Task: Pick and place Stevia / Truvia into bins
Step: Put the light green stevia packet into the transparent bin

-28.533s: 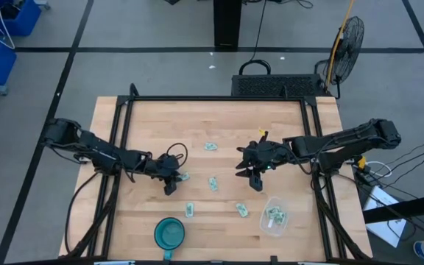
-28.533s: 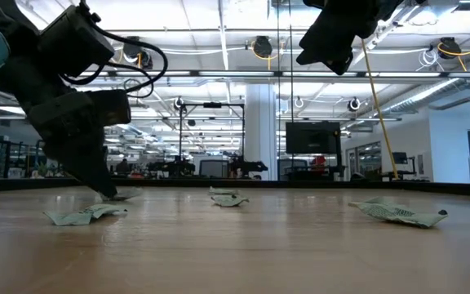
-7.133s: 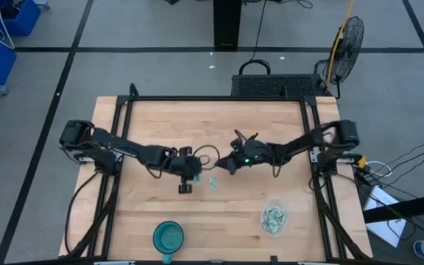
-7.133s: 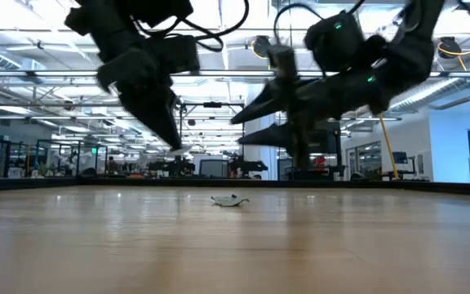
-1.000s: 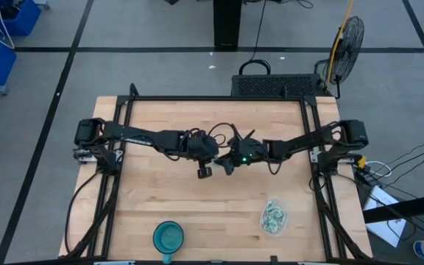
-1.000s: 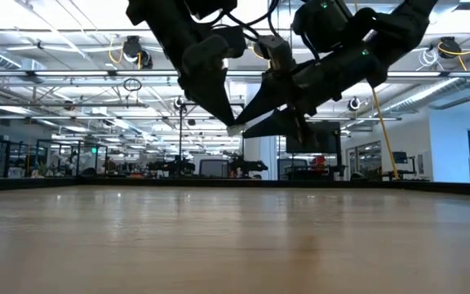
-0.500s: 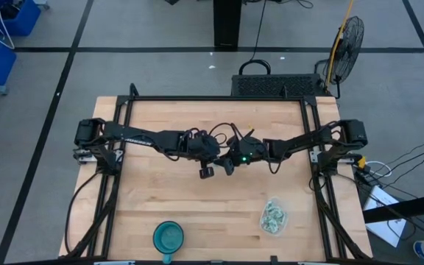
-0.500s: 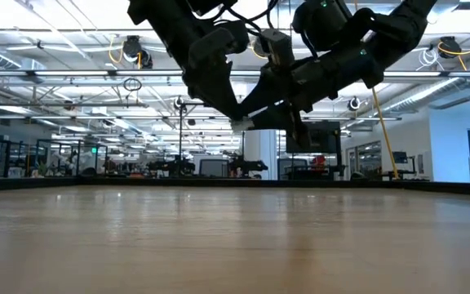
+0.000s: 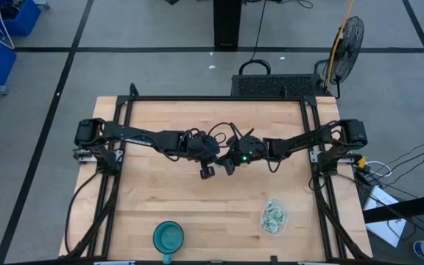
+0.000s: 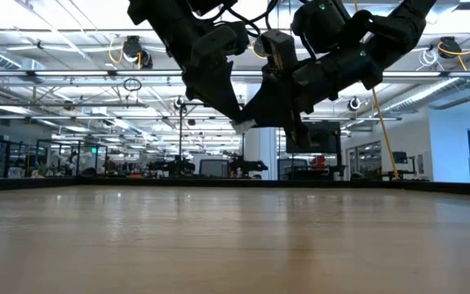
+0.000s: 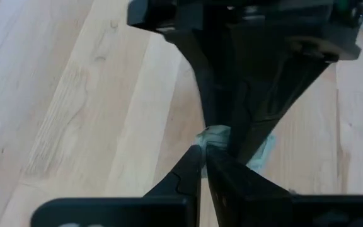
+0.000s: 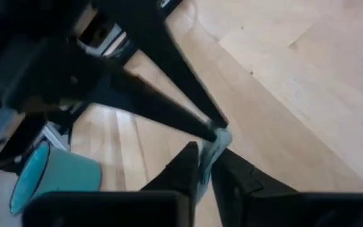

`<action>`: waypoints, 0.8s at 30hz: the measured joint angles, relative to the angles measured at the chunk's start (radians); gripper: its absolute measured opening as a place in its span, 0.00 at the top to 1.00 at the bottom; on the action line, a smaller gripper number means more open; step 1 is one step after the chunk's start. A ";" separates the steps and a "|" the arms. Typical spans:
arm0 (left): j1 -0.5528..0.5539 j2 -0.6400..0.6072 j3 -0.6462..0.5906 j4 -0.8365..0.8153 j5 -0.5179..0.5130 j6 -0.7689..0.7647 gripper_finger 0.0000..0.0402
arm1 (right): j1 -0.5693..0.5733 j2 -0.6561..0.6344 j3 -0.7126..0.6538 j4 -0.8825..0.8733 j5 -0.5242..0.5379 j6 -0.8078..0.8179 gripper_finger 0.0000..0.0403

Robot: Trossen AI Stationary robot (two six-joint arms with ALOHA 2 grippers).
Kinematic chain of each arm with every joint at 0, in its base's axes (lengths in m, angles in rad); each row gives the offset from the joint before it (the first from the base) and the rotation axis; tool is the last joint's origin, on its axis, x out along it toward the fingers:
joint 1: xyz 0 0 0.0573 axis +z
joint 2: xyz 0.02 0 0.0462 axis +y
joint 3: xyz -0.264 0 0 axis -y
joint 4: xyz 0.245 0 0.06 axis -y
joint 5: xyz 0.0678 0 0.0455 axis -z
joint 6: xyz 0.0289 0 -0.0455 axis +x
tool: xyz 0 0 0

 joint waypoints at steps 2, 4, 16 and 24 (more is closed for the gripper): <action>0.000 0.000 0.000 0.005 0.000 -0.001 0.92 | 0.003 0.000 0.000 -0.016 -0.004 -0.016 0.96; 0.000 0.000 0.000 0.005 0.001 -0.003 0.92 | 0.003 0.000 0.000 -0.030 -0.003 -0.036 0.99; 0.000 0.000 0.000 0.004 0.049 -0.076 0.92 | 0.004 0.000 0.000 -0.089 -0.004 -0.049 1.00; 0.000 -0.001 0.000 0.002 0.048 -0.086 0.92 | 0.040 -0.053 -0.001 -0.206 -0.052 -0.042 1.00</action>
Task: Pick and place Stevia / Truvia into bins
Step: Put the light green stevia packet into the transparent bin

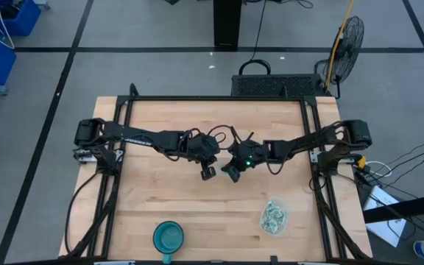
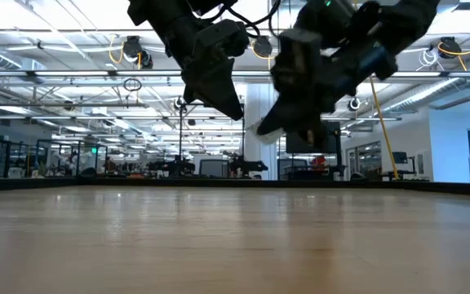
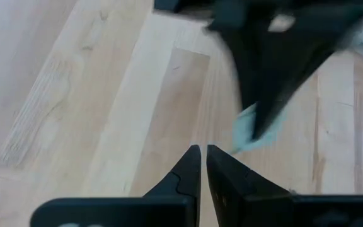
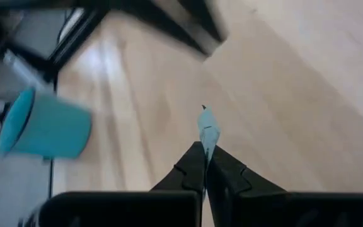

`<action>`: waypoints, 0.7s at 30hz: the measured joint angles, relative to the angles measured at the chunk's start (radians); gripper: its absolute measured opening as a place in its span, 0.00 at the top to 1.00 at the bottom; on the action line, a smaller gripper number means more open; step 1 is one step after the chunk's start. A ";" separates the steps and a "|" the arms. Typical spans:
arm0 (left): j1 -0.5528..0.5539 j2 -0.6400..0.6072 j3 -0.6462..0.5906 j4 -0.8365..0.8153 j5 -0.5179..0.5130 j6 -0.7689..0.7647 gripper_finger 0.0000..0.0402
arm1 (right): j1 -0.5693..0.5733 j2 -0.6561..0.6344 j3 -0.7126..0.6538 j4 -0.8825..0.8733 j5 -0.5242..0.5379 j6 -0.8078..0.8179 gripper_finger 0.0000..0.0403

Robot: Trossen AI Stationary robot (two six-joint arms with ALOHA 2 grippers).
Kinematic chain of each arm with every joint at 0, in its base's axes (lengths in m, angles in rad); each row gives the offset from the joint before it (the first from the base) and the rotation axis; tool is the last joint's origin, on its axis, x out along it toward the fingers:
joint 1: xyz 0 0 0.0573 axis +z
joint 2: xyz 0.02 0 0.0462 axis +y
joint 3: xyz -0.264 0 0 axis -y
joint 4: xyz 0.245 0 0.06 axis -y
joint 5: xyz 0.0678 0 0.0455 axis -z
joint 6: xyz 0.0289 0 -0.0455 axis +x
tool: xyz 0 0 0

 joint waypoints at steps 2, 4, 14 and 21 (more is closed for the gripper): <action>0.000 -0.001 0.000 -0.002 0.000 0.004 0.92 | 0.017 -0.058 0.000 -0.080 -0.004 -0.035 1.00; 0.001 -0.001 0.000 -0.002 -0.001 0.016 0.92 | 0.036 -0.125 0.000 -0.165 -0.004 -0.072 1.00; 0.002 -0.001 0.000 0.003 -0.001 0.067 0.92 | 0.294 -0.419 0.001 -0.784 -0.084 -0.043 1.00; 0.002 -0.001 0.000 0.007 -0.001 0.067 0.92 | 0.519 -0.433 -0.004 -1.011 -0.059 0.179 0.97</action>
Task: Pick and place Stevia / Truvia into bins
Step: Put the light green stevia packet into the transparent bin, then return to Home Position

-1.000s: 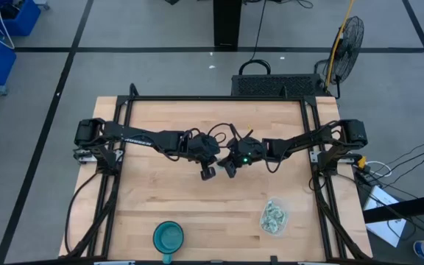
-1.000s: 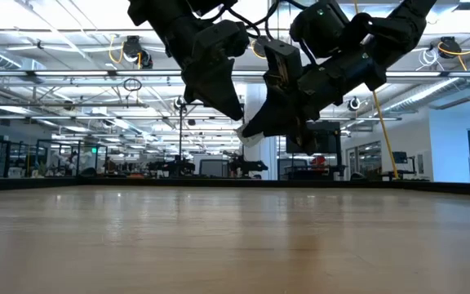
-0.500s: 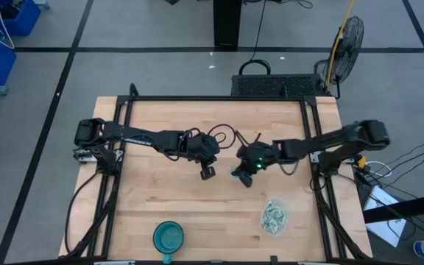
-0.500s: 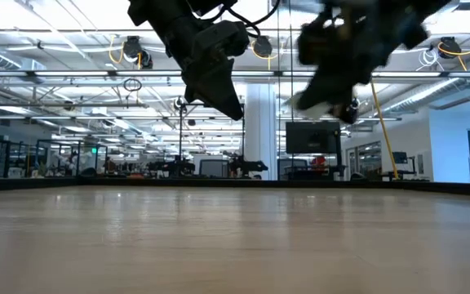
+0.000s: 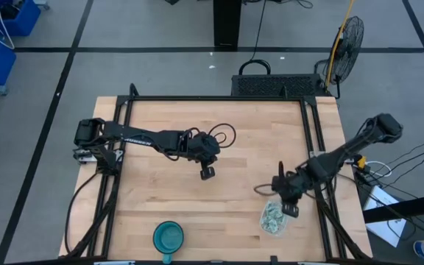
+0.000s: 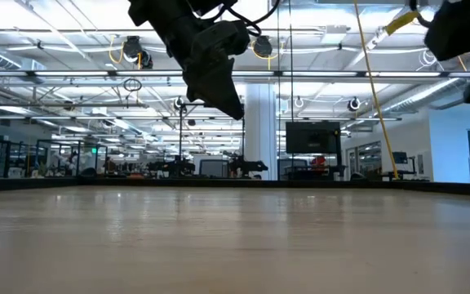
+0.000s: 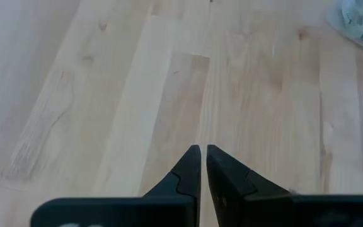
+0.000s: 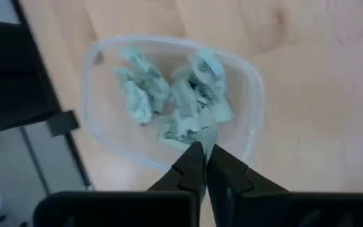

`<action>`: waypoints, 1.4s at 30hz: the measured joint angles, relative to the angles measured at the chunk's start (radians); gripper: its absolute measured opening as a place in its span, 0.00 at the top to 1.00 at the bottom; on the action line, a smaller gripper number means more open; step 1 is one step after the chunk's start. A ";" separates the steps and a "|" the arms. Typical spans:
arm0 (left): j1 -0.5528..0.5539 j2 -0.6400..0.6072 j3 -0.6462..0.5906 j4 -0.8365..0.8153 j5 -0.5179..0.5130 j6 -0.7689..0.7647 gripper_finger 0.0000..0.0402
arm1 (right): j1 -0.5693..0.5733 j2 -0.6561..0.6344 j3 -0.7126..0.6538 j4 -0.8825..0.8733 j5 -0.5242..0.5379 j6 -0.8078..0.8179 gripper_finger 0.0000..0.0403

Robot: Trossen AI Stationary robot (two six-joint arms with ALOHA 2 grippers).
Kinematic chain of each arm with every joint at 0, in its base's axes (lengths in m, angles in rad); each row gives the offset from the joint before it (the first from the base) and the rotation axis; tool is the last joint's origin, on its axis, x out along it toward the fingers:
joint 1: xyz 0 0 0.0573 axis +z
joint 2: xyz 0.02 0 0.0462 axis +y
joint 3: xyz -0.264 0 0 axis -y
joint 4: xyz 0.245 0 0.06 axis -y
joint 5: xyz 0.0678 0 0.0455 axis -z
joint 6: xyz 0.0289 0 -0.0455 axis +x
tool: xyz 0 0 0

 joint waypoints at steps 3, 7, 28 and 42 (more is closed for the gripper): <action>0.001 0.000 0.000 0.013 0.000 0.000 0.92 | 0.027 0.013 -0.016 0.001 0.032 0.030 0.92; 0.001 0.000 0.000 0.016 0.000 0.002 0.92 | 0.023 0.028 -0.028 0.038 0.033 0.032 0.84; 0.052 -0.517 0.000 -0.603 0.002 -0.027 0.92 | -0.076 -0.324 -0.031 -0.059 -0.102 -0.138 0.77; 0.049 -0.862 0.000 -0.747 0.035 -0.183 0.92 | -0.101 -0.461 -0.031 0.146 0.028 -0.496 0.77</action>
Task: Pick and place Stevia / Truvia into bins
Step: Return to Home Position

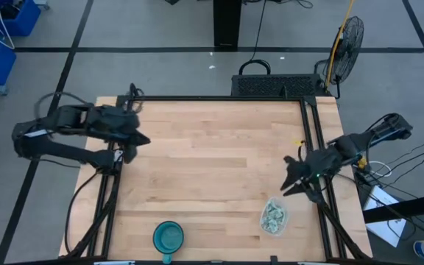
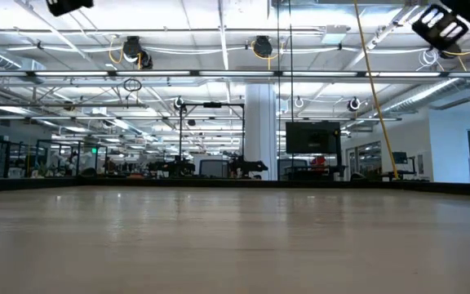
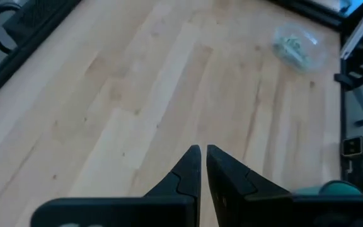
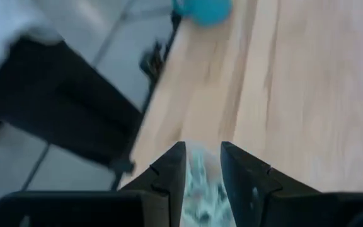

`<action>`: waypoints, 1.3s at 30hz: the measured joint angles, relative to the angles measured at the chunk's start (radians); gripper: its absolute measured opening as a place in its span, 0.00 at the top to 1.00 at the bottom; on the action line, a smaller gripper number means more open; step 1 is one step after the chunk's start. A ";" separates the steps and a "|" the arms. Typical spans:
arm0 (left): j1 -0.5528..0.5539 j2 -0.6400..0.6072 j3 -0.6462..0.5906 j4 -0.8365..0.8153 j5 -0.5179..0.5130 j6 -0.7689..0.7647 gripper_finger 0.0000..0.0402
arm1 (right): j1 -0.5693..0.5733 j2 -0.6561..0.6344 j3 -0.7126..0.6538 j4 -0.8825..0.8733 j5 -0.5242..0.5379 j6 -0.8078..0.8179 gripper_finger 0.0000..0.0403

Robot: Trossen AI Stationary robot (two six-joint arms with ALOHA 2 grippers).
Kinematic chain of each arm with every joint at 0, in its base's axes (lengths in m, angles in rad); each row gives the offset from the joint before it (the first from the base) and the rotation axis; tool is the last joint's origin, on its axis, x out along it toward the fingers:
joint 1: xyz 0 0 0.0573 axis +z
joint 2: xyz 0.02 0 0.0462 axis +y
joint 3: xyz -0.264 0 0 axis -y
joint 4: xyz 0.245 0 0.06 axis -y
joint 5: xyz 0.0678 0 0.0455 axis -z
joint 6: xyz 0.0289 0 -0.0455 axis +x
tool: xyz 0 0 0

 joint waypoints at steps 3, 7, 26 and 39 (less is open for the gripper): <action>0.000 -0.071 0.000 -0.027 -0.022 0.010 0.92 | -0.045 -0.093 0.000 0.019 -0.012 0.033 0.77; 0.011 -0.186 -0.001 -0.014 -0.101 0.029 0.92 | -0.098 -0.258 0.000 0.041 0.014 -0.035 0.77; 0.011 -0.848 -0.630 0.524 -0.086 0.062 0.92 | -0.124 -0.707 -0.467 0.515 0.273 -0.259 0.77; 0.011 -0.858 -0.927 0.925 -0.016 0.130 0.92 | -0.125 -0.714 -0.753 0.973 0.291 -0.237 0.77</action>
